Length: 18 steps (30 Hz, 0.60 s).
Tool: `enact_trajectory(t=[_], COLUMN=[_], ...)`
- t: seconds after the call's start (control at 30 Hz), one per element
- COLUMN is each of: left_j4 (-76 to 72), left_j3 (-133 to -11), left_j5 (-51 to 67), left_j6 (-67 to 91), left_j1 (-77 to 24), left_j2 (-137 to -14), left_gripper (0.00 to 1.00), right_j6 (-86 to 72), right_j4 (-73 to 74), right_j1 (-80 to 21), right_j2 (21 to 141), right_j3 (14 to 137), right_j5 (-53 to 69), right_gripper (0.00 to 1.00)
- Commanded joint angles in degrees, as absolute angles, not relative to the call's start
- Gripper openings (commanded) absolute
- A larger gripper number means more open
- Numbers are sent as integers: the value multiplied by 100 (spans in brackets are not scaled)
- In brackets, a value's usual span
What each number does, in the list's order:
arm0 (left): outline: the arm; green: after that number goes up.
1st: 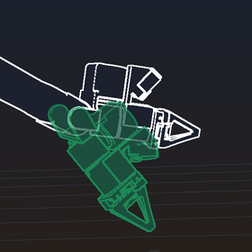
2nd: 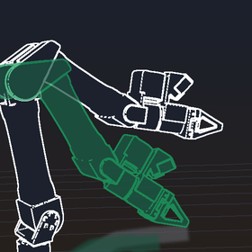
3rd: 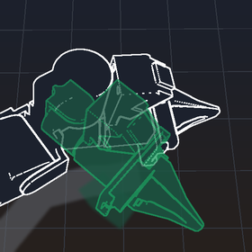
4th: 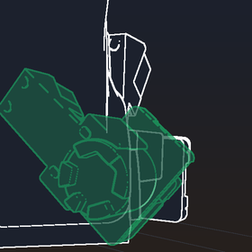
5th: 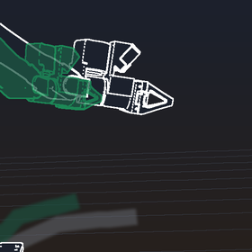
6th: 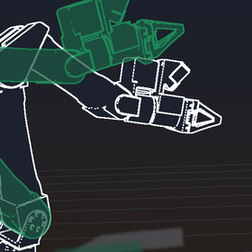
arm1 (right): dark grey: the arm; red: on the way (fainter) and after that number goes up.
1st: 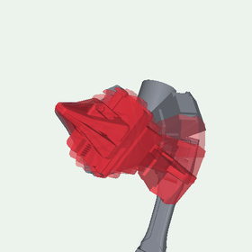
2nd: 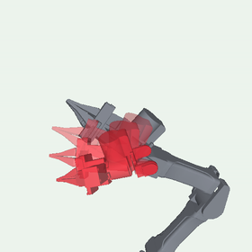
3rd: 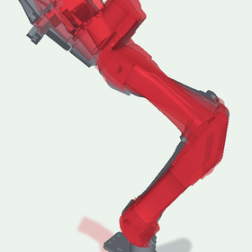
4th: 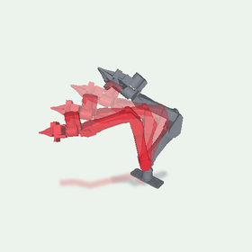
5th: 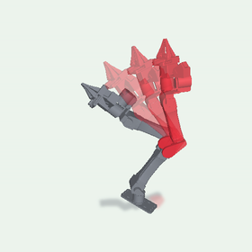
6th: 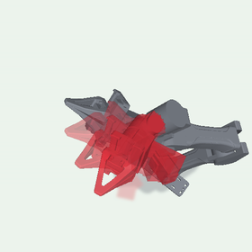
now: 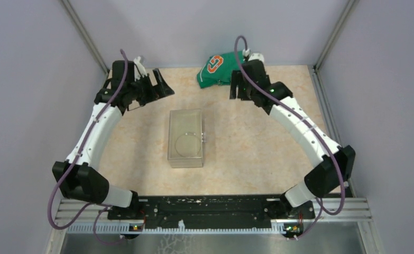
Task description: Organize the mixed jewelry
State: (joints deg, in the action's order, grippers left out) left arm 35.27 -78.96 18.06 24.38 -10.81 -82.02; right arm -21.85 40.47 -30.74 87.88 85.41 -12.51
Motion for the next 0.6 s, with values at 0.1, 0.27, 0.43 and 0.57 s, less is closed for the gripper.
enact_trajectory(t=[0.1, 0.27, 0.43, 0.57], left_j4=[3296, 3243, 3249, 3182], left_j3=[-8927, -9674, -10281, -10373], left_j5=[739, 521, 462, 301], left_j6=[2267, 2127, 1909, 1821], left_j1=[-1029, -1028, -1028, -1028], left_j2=[-7862, -8001, -8041, -7909], left_gripper=[98, 98, 99, 99], right_j6=[-1358, -953, -815, -830], right_j4=[3518, 3425, 3088, 2813], right_j1=[-3129, -3129, -3129, -3129], right_j2=[7804, 7734, 7637, 7552], right_j3=[9689, 10229, 10329, 10266], right_j5=[-3325, -3446, -3440, -3329], right_gripper=[89, 94, 94, 94])
